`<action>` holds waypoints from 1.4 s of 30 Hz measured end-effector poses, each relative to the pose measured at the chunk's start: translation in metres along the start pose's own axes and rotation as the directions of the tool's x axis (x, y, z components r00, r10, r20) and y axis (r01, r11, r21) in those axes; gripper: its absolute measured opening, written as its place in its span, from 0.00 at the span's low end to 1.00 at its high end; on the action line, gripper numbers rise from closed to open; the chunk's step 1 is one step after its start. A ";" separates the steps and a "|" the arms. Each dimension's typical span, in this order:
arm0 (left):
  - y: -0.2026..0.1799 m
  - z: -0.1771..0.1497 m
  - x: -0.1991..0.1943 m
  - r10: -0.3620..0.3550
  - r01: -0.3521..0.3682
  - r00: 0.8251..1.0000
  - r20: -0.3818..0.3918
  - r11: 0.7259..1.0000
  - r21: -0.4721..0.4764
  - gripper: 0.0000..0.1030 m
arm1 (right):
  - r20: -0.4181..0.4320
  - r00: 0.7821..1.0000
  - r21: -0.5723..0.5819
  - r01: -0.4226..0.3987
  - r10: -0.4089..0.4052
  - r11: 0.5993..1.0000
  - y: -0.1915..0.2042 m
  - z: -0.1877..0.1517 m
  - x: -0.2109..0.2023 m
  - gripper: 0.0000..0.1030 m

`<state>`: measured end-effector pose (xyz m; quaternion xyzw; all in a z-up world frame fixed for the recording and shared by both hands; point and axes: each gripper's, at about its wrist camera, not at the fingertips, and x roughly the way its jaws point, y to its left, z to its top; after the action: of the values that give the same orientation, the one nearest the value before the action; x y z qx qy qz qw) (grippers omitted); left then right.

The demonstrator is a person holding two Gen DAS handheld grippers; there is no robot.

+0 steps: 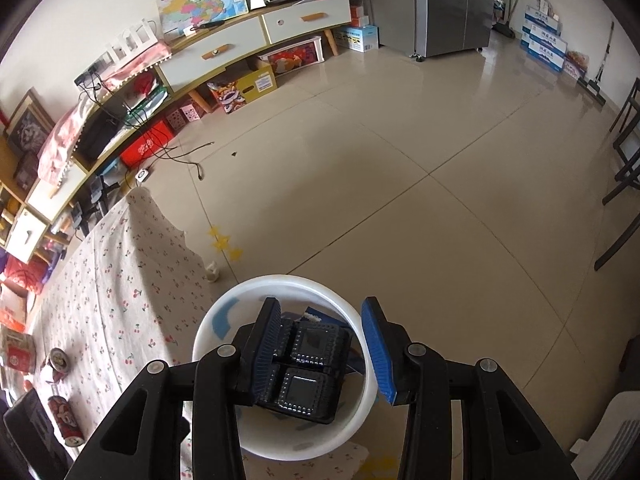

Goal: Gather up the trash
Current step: 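Carry box and black containers to the basin and release both, then grasp a red milk drink can with the left gripper while the right gripper grasps the other can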

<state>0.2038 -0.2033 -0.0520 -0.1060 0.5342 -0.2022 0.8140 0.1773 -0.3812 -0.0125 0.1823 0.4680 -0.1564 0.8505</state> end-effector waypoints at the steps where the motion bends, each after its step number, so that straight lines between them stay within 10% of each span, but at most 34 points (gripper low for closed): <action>1: 0.005 -0.001 -0.005 0.008 -0.008 1.000 0.006 1.000 -0.007 0.54 | -0.002 1.000 -0.002 -0.003 0.003 1.000 0.001 0.000 0.001 0.42; 16: 0.121 -0.019 -0.094 0.193 -0.176 0.978 0.080 0.968 -0.177 0.59 | 0.000 1.000 -0.121 -0.007 0.007 0.993 0.052 -0.009 0.002 0.44; 26: 0.234 -0.038 -0.141 0.397 -0.335 0.915 0.071 0.847 -0.412 0.61 | -0.009 1.000 -0.199 -0.018 0.016 0.980 0.085 -0.019 0.006 0.45; 30: 0.270 -0.054 -0.144 0.339 -0.258 0.939 0.061 0.810 -0.526 0.63 | -0.008 0.999 -0.231 -0.034 0.033 0.972 0.102 -0.024 0.006 0.45; 42: 0.266 -0.054 -0.130 0.270 -0.205 0.960 0.073 0.859 -0.469 0.52 | 0.016 0.991 -0.531 -0.103 0.132 0.841 0.224 -0.075 0.006 0.50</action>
<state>0.1672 0.0947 -0.0699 -0.2410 0.5189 0.0388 0.8193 0.2228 -0.1495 -0.0177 -0.0343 0.4588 0.0261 0.8875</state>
